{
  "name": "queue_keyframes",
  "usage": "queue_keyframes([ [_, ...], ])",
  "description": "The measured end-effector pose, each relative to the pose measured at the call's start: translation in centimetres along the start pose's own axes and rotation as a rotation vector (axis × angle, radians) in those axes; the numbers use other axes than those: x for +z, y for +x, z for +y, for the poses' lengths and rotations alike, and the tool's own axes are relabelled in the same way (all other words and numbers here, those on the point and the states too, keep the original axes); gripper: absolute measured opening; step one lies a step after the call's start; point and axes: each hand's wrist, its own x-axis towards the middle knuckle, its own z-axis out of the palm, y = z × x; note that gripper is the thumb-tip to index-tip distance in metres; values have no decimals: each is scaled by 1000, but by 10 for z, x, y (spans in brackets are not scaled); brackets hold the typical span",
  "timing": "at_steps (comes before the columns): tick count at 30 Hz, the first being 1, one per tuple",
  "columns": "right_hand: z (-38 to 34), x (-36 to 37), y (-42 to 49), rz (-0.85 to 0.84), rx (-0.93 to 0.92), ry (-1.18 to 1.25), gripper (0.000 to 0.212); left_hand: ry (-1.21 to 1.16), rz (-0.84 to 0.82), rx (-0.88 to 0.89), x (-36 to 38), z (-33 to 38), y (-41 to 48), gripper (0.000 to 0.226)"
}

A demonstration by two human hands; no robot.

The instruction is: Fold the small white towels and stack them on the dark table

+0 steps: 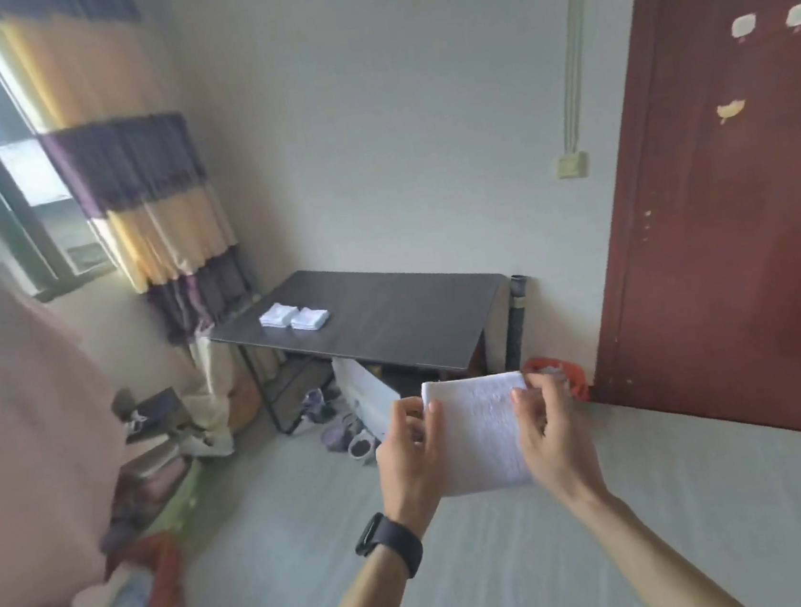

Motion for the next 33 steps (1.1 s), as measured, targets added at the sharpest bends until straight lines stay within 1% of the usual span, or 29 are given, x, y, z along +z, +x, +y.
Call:
queue_keyframes([
  [3, -14, 75, 31, -72, -44, 8, 3, 25, 75, -32, -44, -27, 57, 17],
  [7, -26, 172, 82, -197, -39, 58, 9, 45, 148, -66, -86, -61, 142, 16],
  [12, -34, 292, 168, -287, -51, 142, 4, 104, 263, -85, -124, -96, 267, 15],
  [20, -49, 453, 278, -384, -51, 169, 3, 148, 350, -148, -178, -152, 433, 14],
  [23, -46, 519, 312, -407, -25, 170, 5, 143, 349, -178, -196, -187, 492, 16],
  [27, -36, 608, 352, -391, 33, 169, 11, 118, 299, -218, -221, -234, 578, 21],
  [33, -24, 714, 416, -338, 133, 139, 7, 127, 179, -247, -247, -287, 710, 23],
])
